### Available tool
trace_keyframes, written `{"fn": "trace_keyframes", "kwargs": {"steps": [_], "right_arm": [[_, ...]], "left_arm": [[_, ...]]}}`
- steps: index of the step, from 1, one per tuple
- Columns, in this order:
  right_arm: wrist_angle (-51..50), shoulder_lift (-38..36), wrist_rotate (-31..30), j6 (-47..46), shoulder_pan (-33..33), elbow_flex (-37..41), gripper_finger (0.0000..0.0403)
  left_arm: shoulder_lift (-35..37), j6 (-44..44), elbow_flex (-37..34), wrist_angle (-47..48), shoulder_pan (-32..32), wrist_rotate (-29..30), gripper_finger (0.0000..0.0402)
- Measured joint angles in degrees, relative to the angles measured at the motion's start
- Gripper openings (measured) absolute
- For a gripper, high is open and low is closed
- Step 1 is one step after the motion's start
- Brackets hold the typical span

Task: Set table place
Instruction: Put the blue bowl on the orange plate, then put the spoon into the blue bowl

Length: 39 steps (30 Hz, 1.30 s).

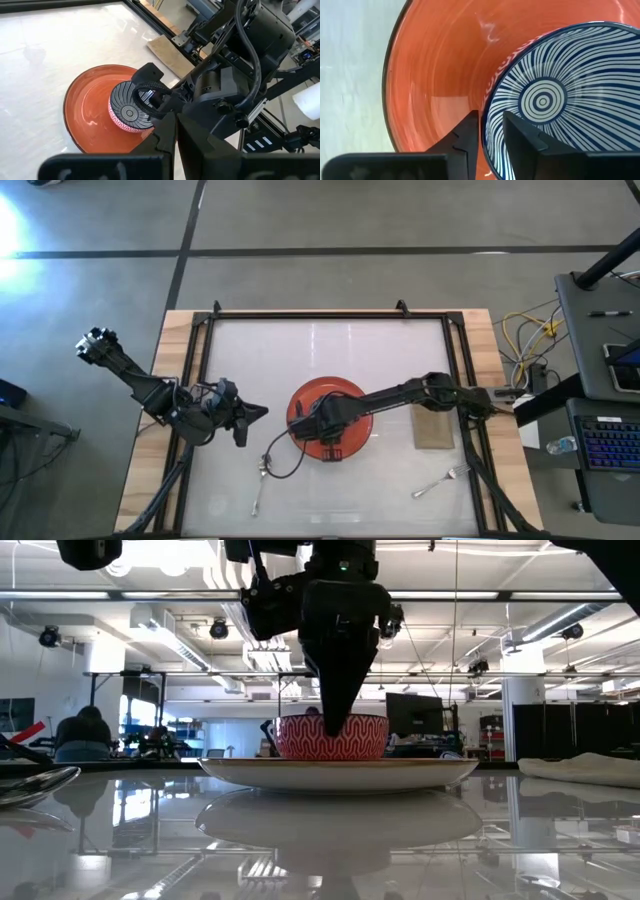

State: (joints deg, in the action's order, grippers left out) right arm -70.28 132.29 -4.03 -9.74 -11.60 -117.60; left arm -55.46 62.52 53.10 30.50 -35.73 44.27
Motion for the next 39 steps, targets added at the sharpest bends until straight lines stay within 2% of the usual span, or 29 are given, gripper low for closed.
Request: {"fn": "trace_keyframes", "kwargs": {"steps": [6, 15, 21, 25, 29, 35, 39], "right_arm": [[-0.2, -1.1, 0.0, -1.8, 0.0, 0.0, 0.0087], [-0.7, -6.9, -0.5, -4.4, 0.3, 0.0, 0.0085], [-6.0, -10.2, -4.6, -9.3, 0.4, 0.1, 0.0071], [-11.6, -10.9, -4.9, -13.4, 0.3, 0.4, 0.0064], [-19.7, -11.1, -5.1, -16.5, -1.7, 0.5, 0.0059], [-19.4, -12.3, 0.1, -17.8, -7.2, 3.2, 0.0059], [-19.5, -14.1, 2.7, -20.0, -11.4, 8.7, 0.0059]], "left_arm": [[0.0, 0.0, 0.0, 0.0, 0.0, 0.0, 0.0001], [0.0, 0.0, 0.0, 0.1, 0.0, 0.0, 0.0001], [-0.1, 0.0, -0.1, 0.1, 0.0, 0.0, 0.0001], [-1.2, 0.1, -0.1, 0.0, 0.0, 0.0, 0.0002], [-2.9, 0.1, -0.1, -1.2, 0.0, -0.2, 0.0002], [-4.7, 0.0, -0.1, -4.6, 0.0, -0.3, 0.0002], [-5.0, 0.0, 0.0, -4.6, 0.0, -0.7, 0.0002]]}}
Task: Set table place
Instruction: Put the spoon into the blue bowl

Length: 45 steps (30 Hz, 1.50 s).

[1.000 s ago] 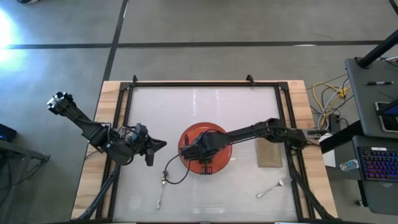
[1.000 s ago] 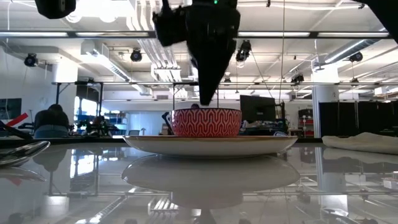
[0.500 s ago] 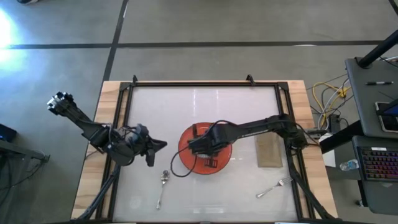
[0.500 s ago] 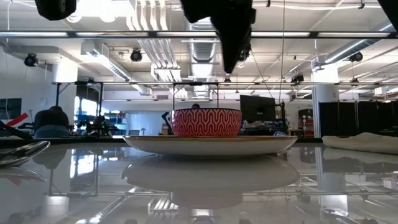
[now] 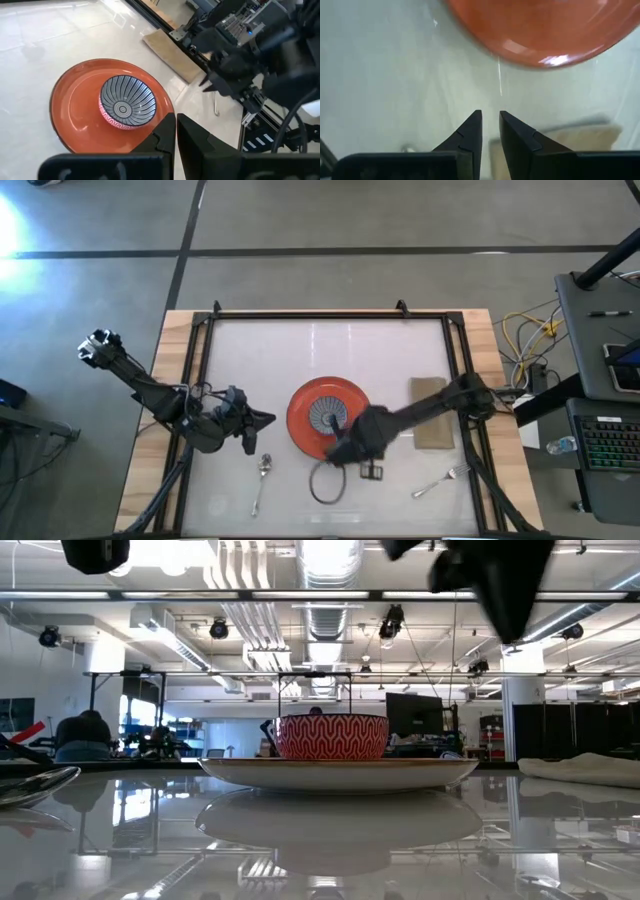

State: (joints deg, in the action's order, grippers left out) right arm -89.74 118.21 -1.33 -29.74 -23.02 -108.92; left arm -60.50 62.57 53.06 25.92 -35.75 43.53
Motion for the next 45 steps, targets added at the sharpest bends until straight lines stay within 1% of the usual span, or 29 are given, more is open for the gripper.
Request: {"fn": "trace_keyframes", "kwargs": {"steps": [3, 6, 8, 11, 17, 23, 26, 28, 31, 33, 35, 37, 40, 45], "right_arm": [[0.1, -2.8, 1.0, -3.2, -3.4, 5.7, 0.0059], [1.9, -6.5, 4.7, -7.2, -6.5, 12.7, 0.0059], [6.7, -9.4, 9.6, -10.8, -7.7, 18.0, 0.0059], [15.5, -13.9, 14.6, -17.9, -9.0, 25.8, 0.0058], [27.3, -20.9, 19.5, -30.5, -9.8, 38.3, 0.0058], [39.8, -26.8, 19.5, -39.5, -9.7, 46.2, 0.0058], [45.1, -28.9, 18.5, -43.2, -9.6, 49.2, 0.0058], [46.2, -29.7, 17.1, -44.9, -9.6, 50.8, 0.0058], [46.7, -30.7, 15.6, -46.5, -9.6, 52.5, 0.0058], [46.9, -31.2, 14.9, -46.8, -9.6, 53.1, 0.0058], [46.9, -31.4, 14.6, -46.6, -9.6, 53.3, 0.0058], [47.0, -31.4, 14.0, -45.9, -9.6, 53.3, 0.0058], [47.2, -31.4, 12.6, -45.4, -9.6, 53.5, 0.0059], [48.1, -31.4, 11.6, -45.2, -9.6, 53.4, 0.0059]], "left_arm": [[0.2, -0.3, 0.0, 0.0, 0.0, -0.8, 0.0002], [0.4, -1.5, 0.1, 0.0, -0.2, -1.2, 0.0002], [0.6, -1.9, 0.1, 0.0, -0.3, -1.3, 0.0002], [0.6, -2.0, 0.1, 0.0, -0.3, -1.4, 0.0002], [0.6, -2.0, 0.0, 0.0, -0.3, -1.4, 0.0002], [0.6, -1.4, 0.0, 0.2, -0.3, -1.3, 0.0002], [0.5, 3.1, 0.0, 1.1, -0.3, -1.7, 0.0002], [0.3, 7.4, 0.0, 3.6, -0.3, -3.4, 0.0002], [-1.0, 14.8, -0.3, 9.3, -0.4, -7.7, 0.0002], [-2.3, 18.5, -1.1, 11.8, -0.8, -13.7, 0.0002], [-3.7, 19.6, -2.2, 11.0, -1.5, -22.4, 0.0002], [-6.0, 19.6, -3.2, 9.9, -2.0, -28.7, 0.0002], [-10.0, 19.6, -3.9, 9.2, -2.6, -32.3, 0.0002], [-15.7, 19.5, -4.0, 8.8, -2.6, -33.3, 0.0001]]}}
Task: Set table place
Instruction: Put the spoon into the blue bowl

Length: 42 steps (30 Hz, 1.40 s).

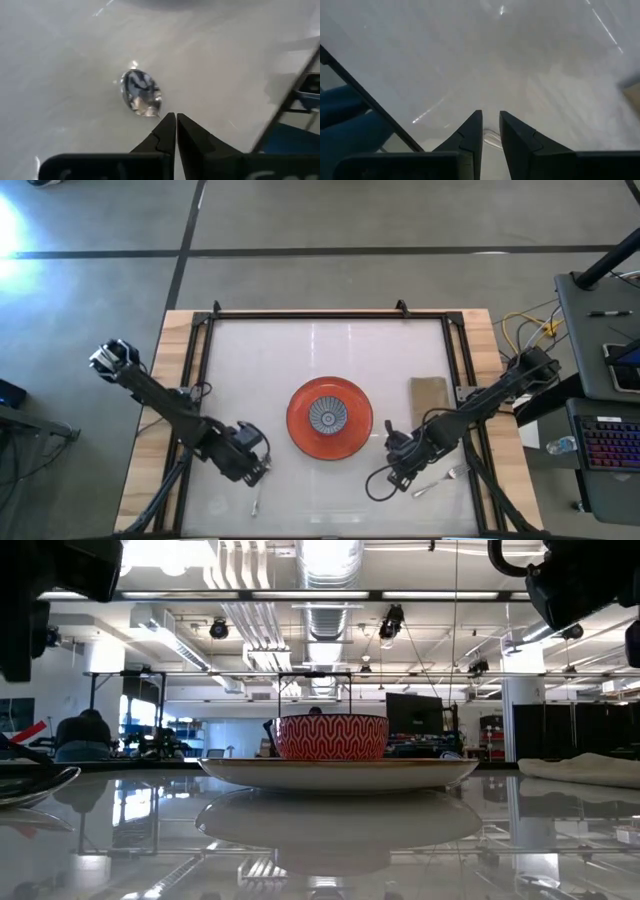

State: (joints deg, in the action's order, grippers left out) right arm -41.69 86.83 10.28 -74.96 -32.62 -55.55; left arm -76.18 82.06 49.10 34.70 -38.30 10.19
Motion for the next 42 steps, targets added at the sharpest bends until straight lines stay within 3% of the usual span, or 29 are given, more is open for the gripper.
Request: {"fn": "trace_keyframes", "kwargs": {"steps": [19, 30, 42], "right_arm": [[1.5, 0.2, -7.2, -1.8, 0.0, -3.9, 0.0059], [1.8, 0.3, -9.1, -2.6, 0.0, -6.8, 0.0059], [1.6, 0.3, -13.5, -3.0, 0.3, -12.9, 0.0059]], "left_arm": [[-11.4, -0.5, 0.0, -3.7, 1.6, 2.4, 0.0], [-12.2, -0.3, -1.2, -3.9, 1.8, 2.5, 0.0], [-11.7, 3.2, -6.8, -11.8, 1.7, 0.9, 0.0]]}}
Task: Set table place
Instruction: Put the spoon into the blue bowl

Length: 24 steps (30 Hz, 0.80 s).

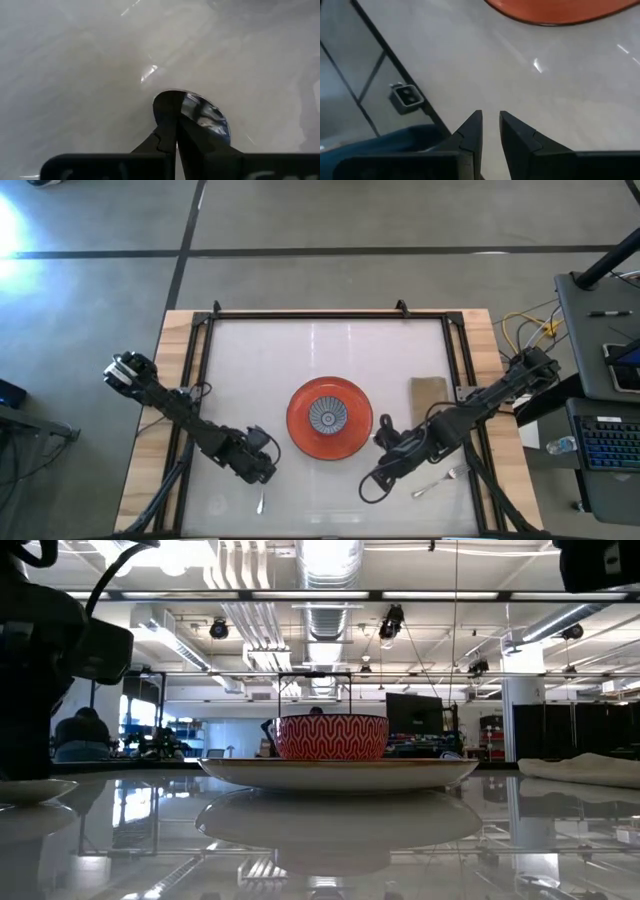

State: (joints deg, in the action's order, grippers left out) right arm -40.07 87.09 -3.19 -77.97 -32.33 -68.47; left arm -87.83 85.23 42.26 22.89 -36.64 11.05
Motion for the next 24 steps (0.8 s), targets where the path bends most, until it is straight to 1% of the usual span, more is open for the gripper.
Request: {"fn": "trace_keyframes", "kwargs": {"steps": [4, 12, 16, 19, 22, 24], "right_arm": [[0.1, 0.0, 0.0, -0.5, 1.2, -2.0, 0.0059], [0.4, 1.4, 0.0, -1.5, 3.8, -7.0, 0.0059], [0.2, 4.4, 0.8, -1.2, 4.7, -8.5, 0.0059], [0.2, 7.8, 2.5, -2.5, 5.0, -9.2, 0.0059], [0.3, 11.3, 3.7, -4.0, 5.0, -9.9, 0.0059], [0.7, 13.2, 4.5, -4.2, 5.0, -10.5, 0.0059]], "left_arm": [[-0.1, 2.1, 0.3, 0.0, -0.1, -1.3, 0.0], [0.0, 12.0, 0.2, -0.1, -2.6, -2.0, 0.0], [-0.1, 18.4, 0.4, 0.0, -4.7, -1.7, 0.0], [-0.1, 23.1, 0.6, 0.0, -6.2, -0.7, 0.0], [-0.2, 27.2, 0.8, -0.6, -7.3, 1.2, 0.0], [-0.6, 28.8, 0.8, -2.9, -7.6, 3.1, 0.0]]}}
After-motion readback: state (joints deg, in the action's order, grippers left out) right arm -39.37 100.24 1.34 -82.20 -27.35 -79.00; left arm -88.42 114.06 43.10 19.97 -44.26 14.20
